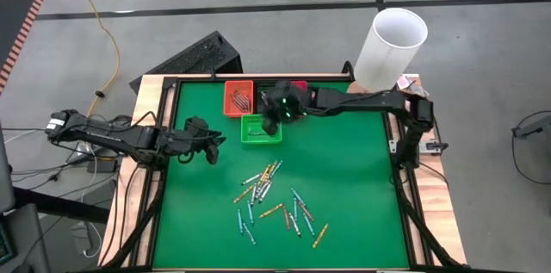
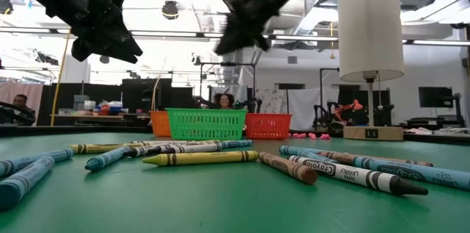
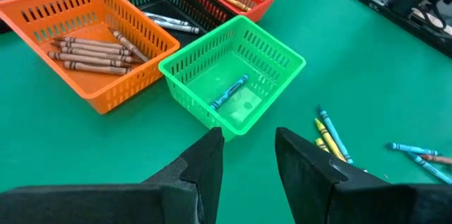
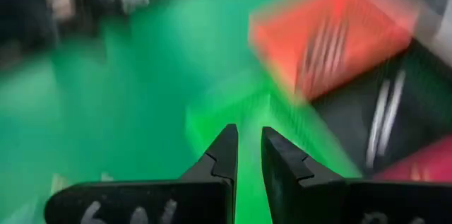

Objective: Sort crayons
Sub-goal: Put a red crayon in the orange basket

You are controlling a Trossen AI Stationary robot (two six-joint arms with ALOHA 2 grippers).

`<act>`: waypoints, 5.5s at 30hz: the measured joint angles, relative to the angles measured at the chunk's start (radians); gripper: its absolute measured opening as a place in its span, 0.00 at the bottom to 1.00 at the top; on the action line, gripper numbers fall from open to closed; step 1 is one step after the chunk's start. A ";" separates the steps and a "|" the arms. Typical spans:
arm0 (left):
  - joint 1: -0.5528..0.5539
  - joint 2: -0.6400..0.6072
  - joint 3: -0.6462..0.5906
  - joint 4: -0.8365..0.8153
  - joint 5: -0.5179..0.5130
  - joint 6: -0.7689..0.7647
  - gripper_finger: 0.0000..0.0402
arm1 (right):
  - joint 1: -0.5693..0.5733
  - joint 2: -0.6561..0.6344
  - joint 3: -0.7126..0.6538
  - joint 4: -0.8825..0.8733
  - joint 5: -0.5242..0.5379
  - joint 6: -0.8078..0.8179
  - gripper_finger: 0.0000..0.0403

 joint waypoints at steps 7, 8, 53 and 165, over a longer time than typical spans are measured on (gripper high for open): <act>0.000 0.000 0.000 0.000 0.000 -0.001 0.30 | 0.204 -0.006 -0.001 -0.449 -0.017 0.217 0.15; 0.000 0.000 0.000 0.000 0.000 -0.001 0.30 | 0.241 0.001 -0.001 -0.492 -0.008 0.262 0.15; -0.045 0.000 0.000 0.218 0.132 0.154 0.33 | 0.717 0.043 -0.060 -0.490 0.241 0.909 0.41; -0.045 0.000 -0.036 0.244 0.115 0.101 0.33 | 0.536 -0.022 -0.257 -0.215 0.171 0.341 0.00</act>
